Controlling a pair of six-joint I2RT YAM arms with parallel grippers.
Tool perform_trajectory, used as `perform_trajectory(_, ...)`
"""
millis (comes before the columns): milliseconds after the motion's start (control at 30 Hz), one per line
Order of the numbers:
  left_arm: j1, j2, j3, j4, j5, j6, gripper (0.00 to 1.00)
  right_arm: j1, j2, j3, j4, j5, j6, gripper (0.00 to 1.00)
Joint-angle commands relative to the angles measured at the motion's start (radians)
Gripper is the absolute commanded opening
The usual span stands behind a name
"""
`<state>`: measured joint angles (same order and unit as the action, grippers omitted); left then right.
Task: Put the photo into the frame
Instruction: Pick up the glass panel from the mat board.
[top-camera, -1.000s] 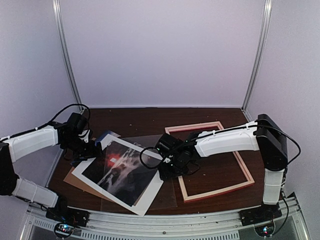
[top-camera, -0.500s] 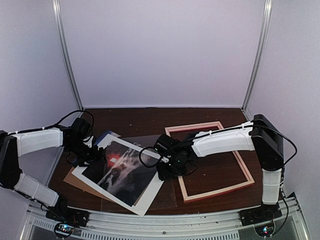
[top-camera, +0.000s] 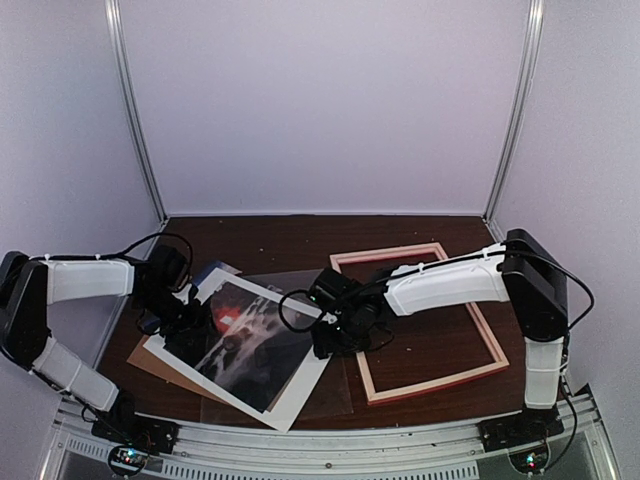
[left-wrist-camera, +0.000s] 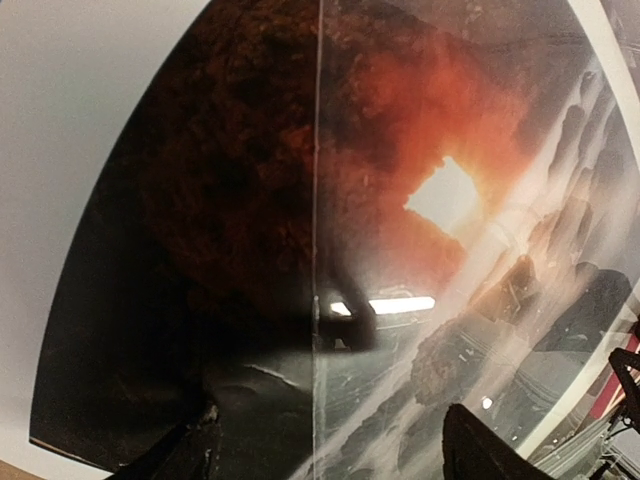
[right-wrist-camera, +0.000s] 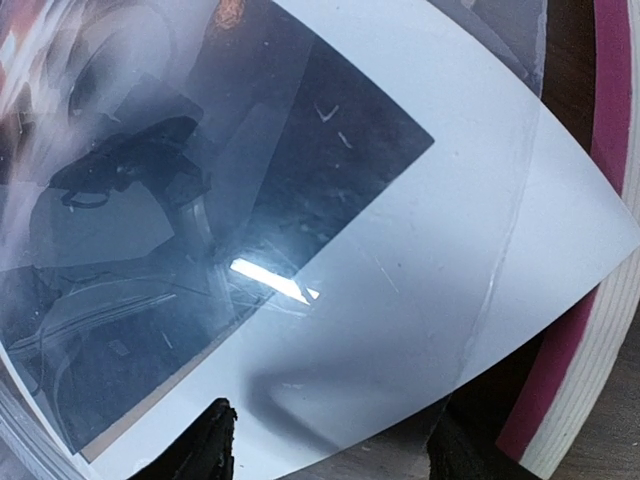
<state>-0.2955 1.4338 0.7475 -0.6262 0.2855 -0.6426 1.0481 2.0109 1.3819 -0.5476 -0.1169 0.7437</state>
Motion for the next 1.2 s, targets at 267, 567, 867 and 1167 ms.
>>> perform_trajectory(267, -0.004, 0.031, -0.029, 0.05, 0.061, -0.028, 0.76, -0.029, -0.007, -0.087, 0.125, -0.059, 0.065, 0.65)
perform_trajectory(567, -0.005, 0.067, -0.057, 0.112, 0.106, -0.049, 0.75, -0.046, -0.025, -0.121, 0.194, -0.104, 0.091, 0.63)
perform_trajectory(867, -0.005, 0.072, -0.066, 0.127, 0.113, -0.058, 0.74, -0.054, -0.071, -0.147, 0.228, -0.165, 0.109, 0.56)
perform_trajectory(1167, -0.018, 0.068, -0.065, 0.137, 0.112, -0.07, 0.74, -0.054, -0.1, -0.143, 0.221, -0.216, 0.111, 0.49)
